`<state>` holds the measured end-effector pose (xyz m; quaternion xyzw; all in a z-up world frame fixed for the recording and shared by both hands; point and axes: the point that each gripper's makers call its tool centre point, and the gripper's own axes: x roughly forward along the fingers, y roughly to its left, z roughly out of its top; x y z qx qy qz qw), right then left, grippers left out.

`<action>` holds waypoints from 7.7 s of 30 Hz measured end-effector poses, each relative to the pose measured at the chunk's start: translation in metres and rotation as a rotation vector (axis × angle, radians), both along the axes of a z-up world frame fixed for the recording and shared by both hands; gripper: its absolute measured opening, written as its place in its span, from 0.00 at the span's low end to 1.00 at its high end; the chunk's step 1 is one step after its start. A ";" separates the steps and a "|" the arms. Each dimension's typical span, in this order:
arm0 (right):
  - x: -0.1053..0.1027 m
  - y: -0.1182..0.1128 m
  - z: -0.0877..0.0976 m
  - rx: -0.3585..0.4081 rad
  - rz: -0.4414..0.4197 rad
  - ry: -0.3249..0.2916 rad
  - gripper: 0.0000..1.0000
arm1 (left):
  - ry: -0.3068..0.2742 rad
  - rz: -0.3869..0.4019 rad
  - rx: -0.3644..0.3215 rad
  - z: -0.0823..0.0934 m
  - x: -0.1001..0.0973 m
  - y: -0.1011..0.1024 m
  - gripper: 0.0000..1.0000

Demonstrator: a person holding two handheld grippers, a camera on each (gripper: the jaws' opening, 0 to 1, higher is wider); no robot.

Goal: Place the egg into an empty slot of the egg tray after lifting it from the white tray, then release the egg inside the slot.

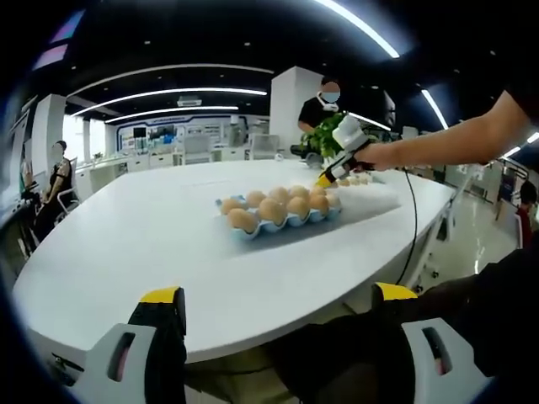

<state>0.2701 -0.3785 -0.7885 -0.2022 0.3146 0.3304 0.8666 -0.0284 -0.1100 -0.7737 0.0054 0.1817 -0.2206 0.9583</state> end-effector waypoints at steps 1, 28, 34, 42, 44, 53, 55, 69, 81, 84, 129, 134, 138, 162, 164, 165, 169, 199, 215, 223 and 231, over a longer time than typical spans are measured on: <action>0.000 -0.001 0.000 0.003 0.002 0.000 0.26 | 0.002 -0.001 0.001 -0.001 0.000 0.000 0.93; -0.036 0.021 0.047 0.732 -0.311 0.259 0.25 | -0.026 0.013 0.008 0.006 -0.005 0.005 0.93; -0.051 0.067 0.046 0.807 -0.280 0.370 0.25 | -0.027 0.015 0.011 0.006 -0.006 0.005 0.93; -0.051 0.117 0.044 0.813 -0.238 0.422 0.25 | -0.033 0.016 0.007 0.008 -0.010 0.005 0.93; -0.052 0.130 0.044 0.823 -0.232 0.430 0.25 | -0.031 0.019 0.006 0.008 -0.011 0.006 0.93; -0.052 0.180 0.047 0.818 -0.195 0.459 0.25 | -0.030 0.041 0.003 0.009 -0.014 0.016 0.93; -0.051 0.192 0.046 0.789 -0.183 0.452 0.25 | -0.029 0.045 0.004 0.010 -0.014 0.017 0.93; -0.047 0.236 0.027 0.363 0.030 0.297 0.25 | -0.037 0.067 0.000 0.014 -0.018 0.022 0.93; -0.051 0.249 0.009 0.083 0.203 0.219 0.25 | -0.028 0.067 -0.001 0.012 -0.022 0.022 0.93; -0.052 0.253 0.006 0.027 0.261 0.190 0.25 | -0.029 0.070 -0.005 0.012 -0.021 0.023 0.93; -0.064 0.125 0.060 0.425 0.283 -0.096 0.20 | -0.022 0.016 0.009 0.012 -0.023 -0.002 0.93; -0.063 0.088 0.056 0.391 0.261 -0.106 0.20 | -0.020 -0.005 0.014 0.012 -0.018 -0.011 0.93; -0.060 0.043 0.052 0.351 0.224 -0.123 0.20 | -0.022 -0.025 0.017 0.013 -0.010 -0.018 0.93; -0.010 -0.038 0.016 0.049 0.171 -0.090 0.22 | -0.007 -0.103 0.029 0.008 0.024 -0.046 0.93; -0.007 -0.040 0.014 0.039 0.160 -0.082 0.22 | -0.006 -0.106 0.029 0.008 0.028 -0.048 0.93; -0.004 -0.041 0.011 0.031 0.152 -0.067 0.22 | -0.006 -0.106 0.028 0.008 0.028 -0.048 0.93; 0.000 -0.042 0.002 0.040 0.120 0.007 0.25 | -0.014 -0.104 0.024 0.011 0.031 -0.050 0.93; -0.013 -0.047 0.053 0.588 -0.223 0.193 0.24 | -0.040 -0.087 0.025 0.018 0.023 -0.042 0.93; -0.021 0.042 0.060 0.880 -0.248 0.310 0.24 | -0.034 -0.058 0.025 0.015 0.027 -0.035 0.93; -0.025 0.104 0.056 0.895 -0.195 0.358 0.24 | -0.028 -0.081 0.047 0.014 0.023 -0.041 0.93; -0.022 0.153 0.054 0.838 -0.119 0.379 0.24 | -0.028 -0.062 0.043 0.015 0.023 -0.034 0.93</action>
